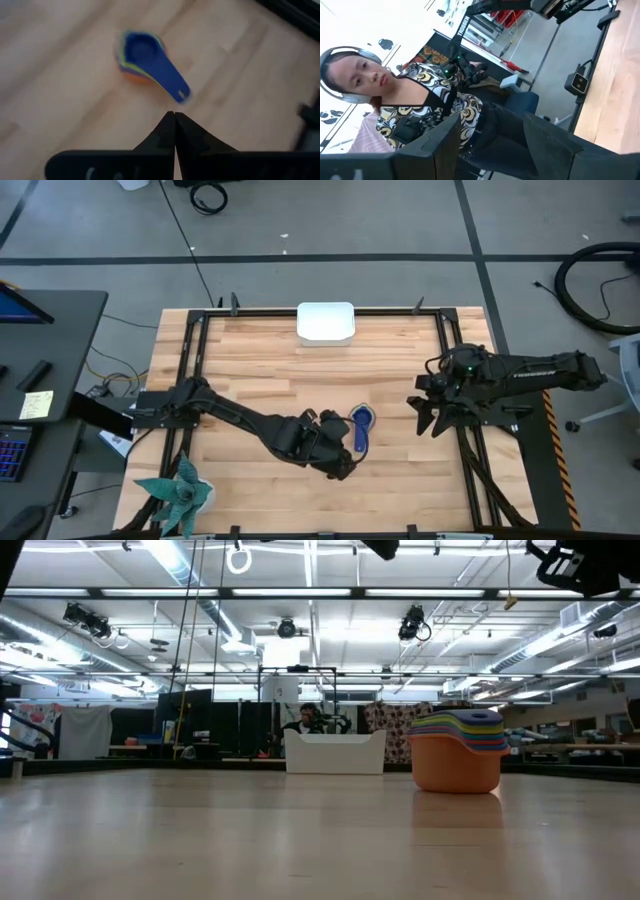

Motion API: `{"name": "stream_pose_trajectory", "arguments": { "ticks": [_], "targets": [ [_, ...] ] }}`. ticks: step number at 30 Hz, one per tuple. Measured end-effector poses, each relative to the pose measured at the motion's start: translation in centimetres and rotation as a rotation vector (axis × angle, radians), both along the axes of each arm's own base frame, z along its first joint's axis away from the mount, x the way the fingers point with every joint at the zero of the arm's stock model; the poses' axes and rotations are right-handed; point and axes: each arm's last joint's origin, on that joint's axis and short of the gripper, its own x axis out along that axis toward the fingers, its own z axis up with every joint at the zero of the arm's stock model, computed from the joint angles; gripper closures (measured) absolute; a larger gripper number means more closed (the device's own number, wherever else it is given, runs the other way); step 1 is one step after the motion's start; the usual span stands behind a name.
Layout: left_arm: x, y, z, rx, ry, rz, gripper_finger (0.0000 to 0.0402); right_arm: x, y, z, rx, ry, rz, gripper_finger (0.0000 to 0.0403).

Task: Nest measuring cups in basket
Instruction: Put the stacked measuring cups into the white bin

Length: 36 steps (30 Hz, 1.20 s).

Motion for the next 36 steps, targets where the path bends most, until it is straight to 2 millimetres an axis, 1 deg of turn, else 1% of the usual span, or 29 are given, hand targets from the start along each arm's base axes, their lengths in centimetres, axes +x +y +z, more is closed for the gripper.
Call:
{"name": "stream_pose_trajectory", "arguments": {
  "ticks": [3,7,11,15,17,21,23,26,27,30,36],
  "targets": [
    [0.0,-0.1,-0.1,-0.061,0.034,-0.046,0.0395,-0.2,0.0,0.2,0.0,-0.012,-0.001,0.0183],
    [0.2,1.0,-0.3,-0.096,0.078,-0.036,0.0387,-0.3,0.0,0.3,0.009,-0.005,0.0,0.0183],
    [0.5,2.0,-0.6,-0.081,0.122,-0.086,0.0362,-0.4,0.0,0.2,0.026,0.025,0.007,0.0182],
    [1.1,3.0,-1.4,-0.146,0.175,-0.099,0.0334,-0.4,0.1,0.2,0.026,0.026,0.023,0.0183],
    [1.3,3.4,-1.8,-0.153,0.201,-0.122,0.0321,-0.4,0.1,0.2,0.026,0.028,0.029,0.0183],
    [2.2,3.9,-3.3,-0.175,0.234,-0.137,0.0297,-0.4,0.1,0.2,0.025,0.026,0.029,0.0182],
    [3.1,4.0,-4.5,-0.22,0.235,-0.147,0.029,-0.4,0.1,0.2,0.024,0.025,0.029,0.0182],
    [3.6,4.0,-6.1,-0.306,0.289,-0.153,0.0287,-0.5,0.1,0.3,0.024,0.022,0.029,0.0182],
    [3.6,4.1,-6.2,-0.334,0.297,-0.144,0.0288,-0.6,0.1,0.3,0.026,0.025,0.029,0.0182],
    [3.5,4.1,-6.2,-0.343,0.305,-0.125,0.0289,-0.6,0.1,0.4,0.031,0.026,0.012,0.0183],
    [3.5,4.2,-5.7,-0.303,0.271,-0.102,0.0289,-0.3,0.1,0.3,0.038,0.034,-0.026,0.0182]
  ]
}}
